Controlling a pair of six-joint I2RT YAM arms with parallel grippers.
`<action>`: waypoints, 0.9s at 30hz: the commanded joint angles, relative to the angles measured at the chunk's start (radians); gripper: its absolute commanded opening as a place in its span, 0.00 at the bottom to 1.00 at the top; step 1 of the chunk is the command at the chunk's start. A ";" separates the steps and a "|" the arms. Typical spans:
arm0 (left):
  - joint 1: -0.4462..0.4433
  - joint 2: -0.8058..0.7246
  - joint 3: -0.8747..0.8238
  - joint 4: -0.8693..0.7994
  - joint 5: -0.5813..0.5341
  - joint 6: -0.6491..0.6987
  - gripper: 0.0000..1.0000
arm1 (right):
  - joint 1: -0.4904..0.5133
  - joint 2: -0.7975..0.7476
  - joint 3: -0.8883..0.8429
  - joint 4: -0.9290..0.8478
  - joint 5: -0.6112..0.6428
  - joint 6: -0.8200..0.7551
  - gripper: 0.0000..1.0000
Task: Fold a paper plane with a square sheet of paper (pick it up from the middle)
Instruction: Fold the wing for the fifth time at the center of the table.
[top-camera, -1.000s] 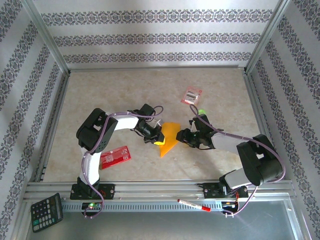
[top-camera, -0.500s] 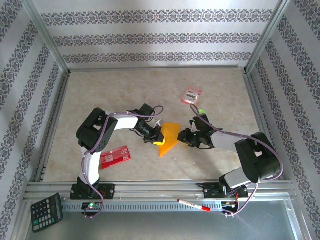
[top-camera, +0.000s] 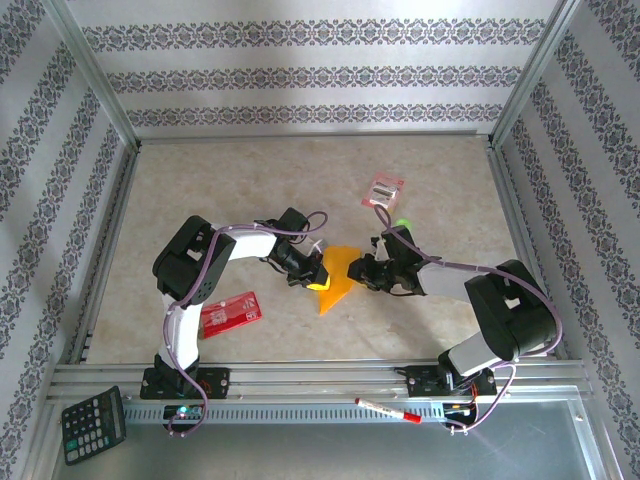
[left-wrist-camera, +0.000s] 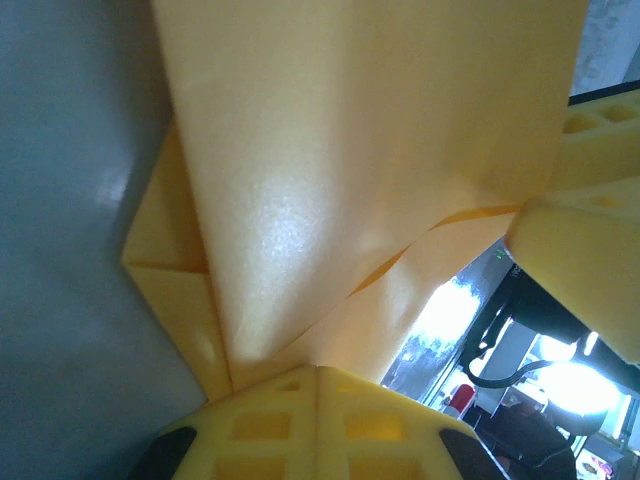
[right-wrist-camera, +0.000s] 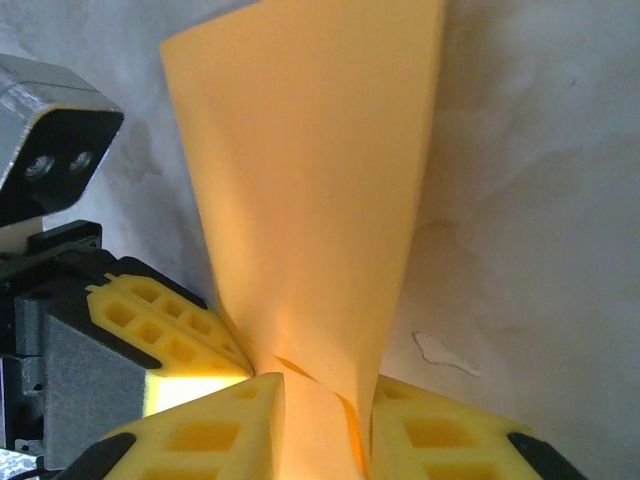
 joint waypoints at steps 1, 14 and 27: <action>0.016 0.030 -0.010 -0.043 -0.030 0.031 0.00 | 0.004 0.003 0.019 0.030 -0.017 0.002 0.23; 0.016 0.023 -0.002 -0.050 -0.034 0.032 0.00 | -0.014 -0.027 0.007 -0.011 0.009 0.000 0.03; -0.078 -0.381 -0.273 0.272 -0.301 -0.008 0.39 | 0.132 -0.194 -0.042 -0.044 0.215 0.439 0.00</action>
